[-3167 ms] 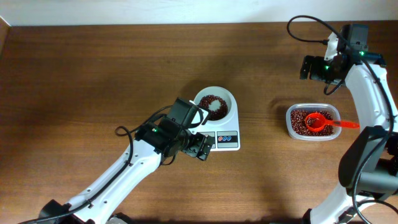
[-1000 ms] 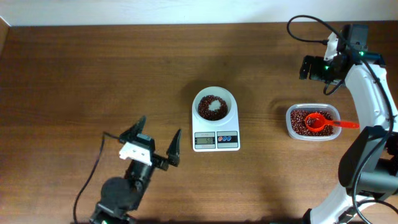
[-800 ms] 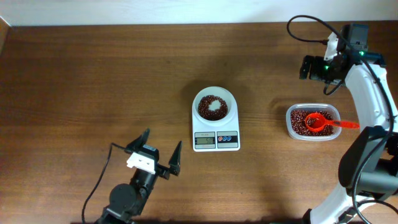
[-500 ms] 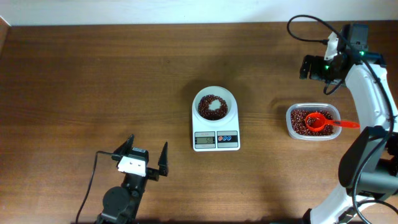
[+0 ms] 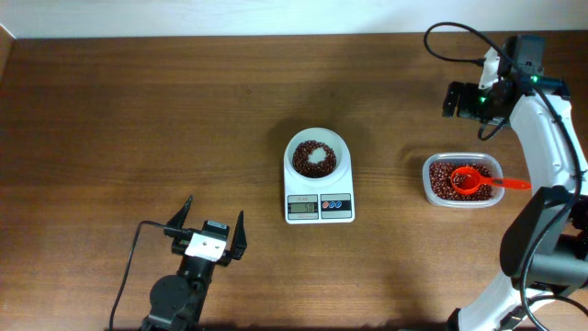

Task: Scoop item into bowl and weigh 50g on scale

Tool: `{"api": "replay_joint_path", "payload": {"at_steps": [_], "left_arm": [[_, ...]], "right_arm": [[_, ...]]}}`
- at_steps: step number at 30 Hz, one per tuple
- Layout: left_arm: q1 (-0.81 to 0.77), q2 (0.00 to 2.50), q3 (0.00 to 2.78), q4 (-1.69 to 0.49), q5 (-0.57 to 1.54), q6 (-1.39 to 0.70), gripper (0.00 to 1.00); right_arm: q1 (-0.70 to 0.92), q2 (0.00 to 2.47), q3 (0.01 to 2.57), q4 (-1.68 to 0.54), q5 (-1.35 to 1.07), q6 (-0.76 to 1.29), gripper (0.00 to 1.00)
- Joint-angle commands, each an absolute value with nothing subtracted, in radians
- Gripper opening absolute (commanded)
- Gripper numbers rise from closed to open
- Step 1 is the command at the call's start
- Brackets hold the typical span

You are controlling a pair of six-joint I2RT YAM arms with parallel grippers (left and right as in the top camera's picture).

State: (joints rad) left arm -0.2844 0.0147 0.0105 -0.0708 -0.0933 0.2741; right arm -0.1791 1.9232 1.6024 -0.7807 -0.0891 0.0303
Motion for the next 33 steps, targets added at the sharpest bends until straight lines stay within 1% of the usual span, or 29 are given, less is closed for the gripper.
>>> {"api": "replay_joint_path", "payload": {"at_steps": [1,15,20,22,25,27,29,31,33], "left_arm": [[-0.279,0.005,0.009,-0.077,-0.086,0.293,0.99],[-0.279,0.005,0.009,-0.077,-0.086,0.293,0.99],[-0.279,0.005,0.009,-0.077,-0.086,0.293,0.99],[-0.279,0.005,0.009,-0.077,-0.086,0.293,0.99],[-0.279,0.005,0.009,-0.077,-0.086,0.293,0.99],[-0.279,0.005,0.009,-0.077,-0.086,0.293,0.99],[-0.279,0.005,0.009,-0.077,-0.086,0.293,0.99],[-0.279,0.005,0.009,-0.077,-0.086,0.293,0.99],[-0.279,0.005,0.009,-0.077,-0.086,0.293,0.99]], "right_arm": [[-0.175,1.916,1.608,-0.781,-0.097,0.038,0.99],[-0.175,1.911,1.608,-0.781,-0.097,0.038,0.99],[-0.175,1.717,1.608,-0.781,-0.097,0.038,0.99],[-0.175,1.613,1.608,-0.781,0.016,0.038,0.99],[-0.175,1.503,1.608,-0.793,0.038,0.038,0.99],[-0.175,1.473,1.608,-0.811,0.034,0.037,0.99],[-0.166,1.462,1.592,-0.814,0.031,-0.005,0.99],[-0.150,1.438,1.527,-0.757,0.020,-0.023,0.99],[-0.135,1.385,1.402,-0.615,-0.033,-0.023,0.99]]}}
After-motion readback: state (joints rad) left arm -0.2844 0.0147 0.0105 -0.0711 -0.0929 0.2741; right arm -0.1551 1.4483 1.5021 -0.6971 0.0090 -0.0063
